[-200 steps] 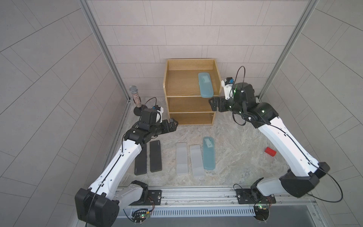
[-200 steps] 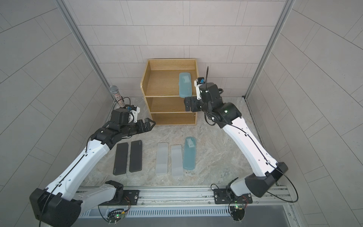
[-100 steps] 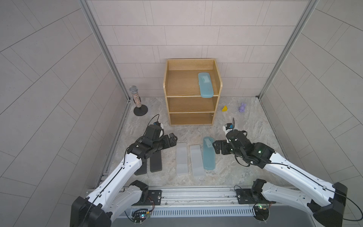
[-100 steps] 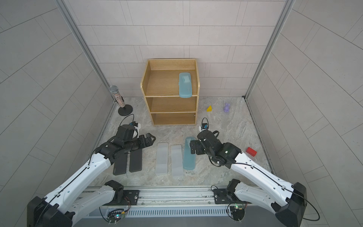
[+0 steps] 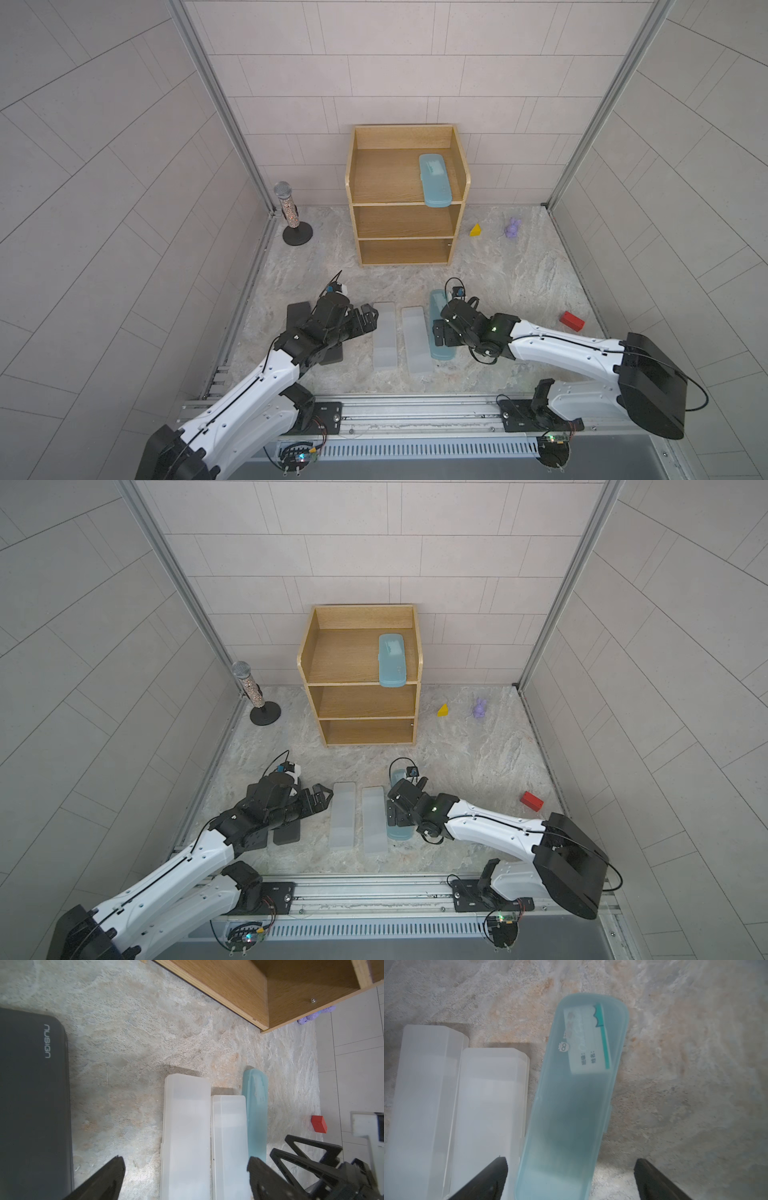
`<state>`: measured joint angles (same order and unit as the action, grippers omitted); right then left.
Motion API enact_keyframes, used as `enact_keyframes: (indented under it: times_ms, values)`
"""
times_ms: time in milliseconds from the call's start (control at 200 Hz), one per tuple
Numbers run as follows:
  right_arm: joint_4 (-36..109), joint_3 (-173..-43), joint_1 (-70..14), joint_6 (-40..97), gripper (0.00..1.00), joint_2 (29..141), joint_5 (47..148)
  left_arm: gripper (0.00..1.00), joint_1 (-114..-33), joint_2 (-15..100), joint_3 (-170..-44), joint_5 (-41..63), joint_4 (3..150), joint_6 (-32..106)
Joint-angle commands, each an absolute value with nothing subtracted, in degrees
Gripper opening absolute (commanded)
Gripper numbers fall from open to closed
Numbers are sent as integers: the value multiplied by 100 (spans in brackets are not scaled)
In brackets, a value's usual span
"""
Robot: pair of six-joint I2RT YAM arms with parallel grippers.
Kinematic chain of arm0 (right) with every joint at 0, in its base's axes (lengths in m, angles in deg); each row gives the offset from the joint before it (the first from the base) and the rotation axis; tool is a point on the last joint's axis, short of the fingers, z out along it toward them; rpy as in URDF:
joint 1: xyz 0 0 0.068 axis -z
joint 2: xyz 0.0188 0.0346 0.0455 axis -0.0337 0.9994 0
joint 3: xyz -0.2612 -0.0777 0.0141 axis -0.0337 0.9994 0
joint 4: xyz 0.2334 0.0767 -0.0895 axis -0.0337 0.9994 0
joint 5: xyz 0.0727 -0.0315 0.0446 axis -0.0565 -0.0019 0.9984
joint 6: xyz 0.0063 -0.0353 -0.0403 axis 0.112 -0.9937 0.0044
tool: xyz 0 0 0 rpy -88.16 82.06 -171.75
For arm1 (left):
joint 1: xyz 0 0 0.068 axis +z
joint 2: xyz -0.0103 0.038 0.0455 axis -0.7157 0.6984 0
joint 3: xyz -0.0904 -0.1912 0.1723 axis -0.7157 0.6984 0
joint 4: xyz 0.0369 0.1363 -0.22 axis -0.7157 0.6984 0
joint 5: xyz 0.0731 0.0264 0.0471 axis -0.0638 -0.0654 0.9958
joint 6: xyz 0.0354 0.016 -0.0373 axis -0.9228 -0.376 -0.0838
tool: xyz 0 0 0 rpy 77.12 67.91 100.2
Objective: Place the pencil cases on the shelf according to color
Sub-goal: Pick up the pencil case from the center of the board.
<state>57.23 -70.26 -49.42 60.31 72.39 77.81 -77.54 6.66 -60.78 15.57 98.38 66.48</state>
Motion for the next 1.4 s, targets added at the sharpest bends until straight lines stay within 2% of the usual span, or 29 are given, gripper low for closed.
enact_keyframes:
  times_ms: [0,230,465,675,916,1111,1396]
  values:
    - [5431,-7108,-5009,6110,100,7639,7720,100,-7856,683,-6060,1796,9696,6741]
    - [5738,-7087,-5124,6261,100,8128,7312,100,-7980,985,-6321,1915,9783,6634]
    - [6499,-6756,-5046,6344,100,7334,6871,100,-8154,877,-6402,1953,9801,6634]
    - [6654,-6518,-5046,5969,100,6606,7468,100,-8304,874,-6397,2248,9861,6663]
    - [6793,-6356,-5071,6065,100,6286,7943,100,-8485,1073,-6497,2375,9894,6651]
    - [7143,-6684,-5071,5850,100,6496,7772,100,-8830,1073,-6657,2900,10179,6609]
    - [6685,-6845,-5071,5840,100,7143,8029,100,-8882,1330,-6720,2810,10046,6573]
